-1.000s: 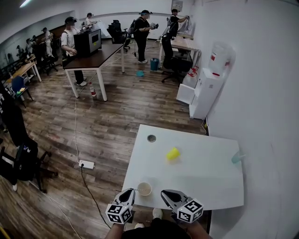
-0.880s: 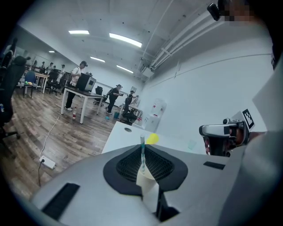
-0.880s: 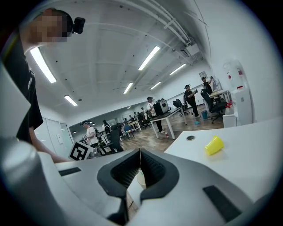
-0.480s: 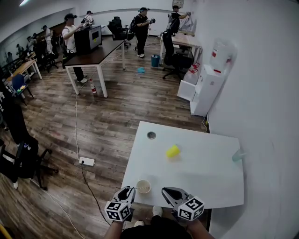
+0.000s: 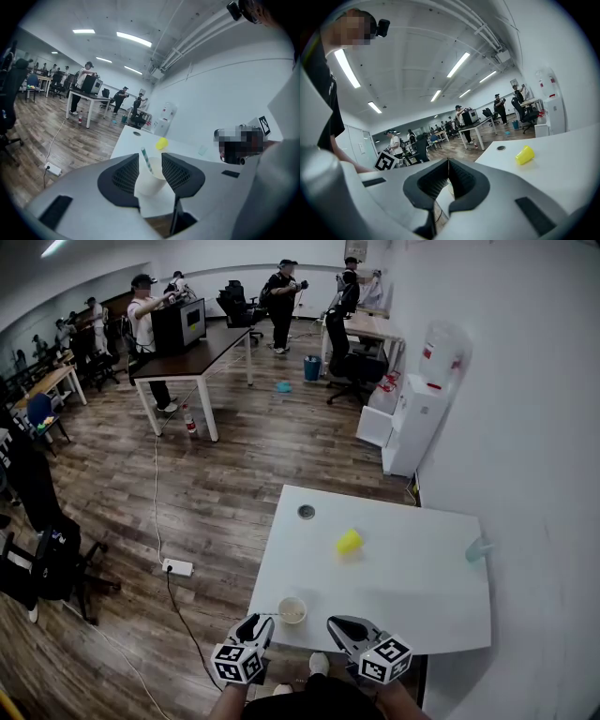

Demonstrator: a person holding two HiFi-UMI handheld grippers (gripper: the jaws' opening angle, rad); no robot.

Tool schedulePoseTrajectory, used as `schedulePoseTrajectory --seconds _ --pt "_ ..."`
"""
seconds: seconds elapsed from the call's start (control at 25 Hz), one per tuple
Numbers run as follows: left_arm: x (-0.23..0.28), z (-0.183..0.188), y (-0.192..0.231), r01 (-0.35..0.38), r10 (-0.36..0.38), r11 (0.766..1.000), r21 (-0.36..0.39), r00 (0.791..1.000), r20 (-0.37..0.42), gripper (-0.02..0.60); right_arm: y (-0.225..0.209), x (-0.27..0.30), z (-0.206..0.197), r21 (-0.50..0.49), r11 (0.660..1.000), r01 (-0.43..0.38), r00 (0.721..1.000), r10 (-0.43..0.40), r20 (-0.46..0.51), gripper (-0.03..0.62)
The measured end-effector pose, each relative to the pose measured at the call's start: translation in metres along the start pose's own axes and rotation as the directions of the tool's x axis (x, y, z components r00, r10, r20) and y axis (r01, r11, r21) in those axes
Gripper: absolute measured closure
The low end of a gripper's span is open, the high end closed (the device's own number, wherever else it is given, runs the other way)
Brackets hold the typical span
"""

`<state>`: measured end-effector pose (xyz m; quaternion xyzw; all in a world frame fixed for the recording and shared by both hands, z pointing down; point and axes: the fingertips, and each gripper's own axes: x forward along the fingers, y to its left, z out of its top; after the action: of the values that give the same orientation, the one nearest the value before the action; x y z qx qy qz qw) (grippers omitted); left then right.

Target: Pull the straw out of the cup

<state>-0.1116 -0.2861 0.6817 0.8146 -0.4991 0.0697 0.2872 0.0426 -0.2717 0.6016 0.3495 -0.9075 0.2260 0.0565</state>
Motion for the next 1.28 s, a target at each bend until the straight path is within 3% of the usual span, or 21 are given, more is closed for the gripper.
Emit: schedulePoseTrajectory --seconds 0.56,0.88,1.28 --pt "-0.054 -0.007 -0.007 0.053 -0.054 0.997 0.054 0.998 0.016 0.436 0.046 -0.033 -0.012 -0.018 0.998 0.066 0.994 -0.064 0.09 0.572" --pt "-0.096 -0.001 -0.023 0.115 -0.123 0.985 0.128 0.991 0.055 0.531 0.083 -0.055 -0.027 -0.019 0.995 0.094 0.986 -0.091 0.137 0.572" --pt "-0.132 0.013 -0.051 0.138 -0.158 0.976 0.167 0.981 0.112 0.566 0.111 -0.08 -0.021 -0.04 0.995 0.093 0.98 -0.084 0.182 0.572"
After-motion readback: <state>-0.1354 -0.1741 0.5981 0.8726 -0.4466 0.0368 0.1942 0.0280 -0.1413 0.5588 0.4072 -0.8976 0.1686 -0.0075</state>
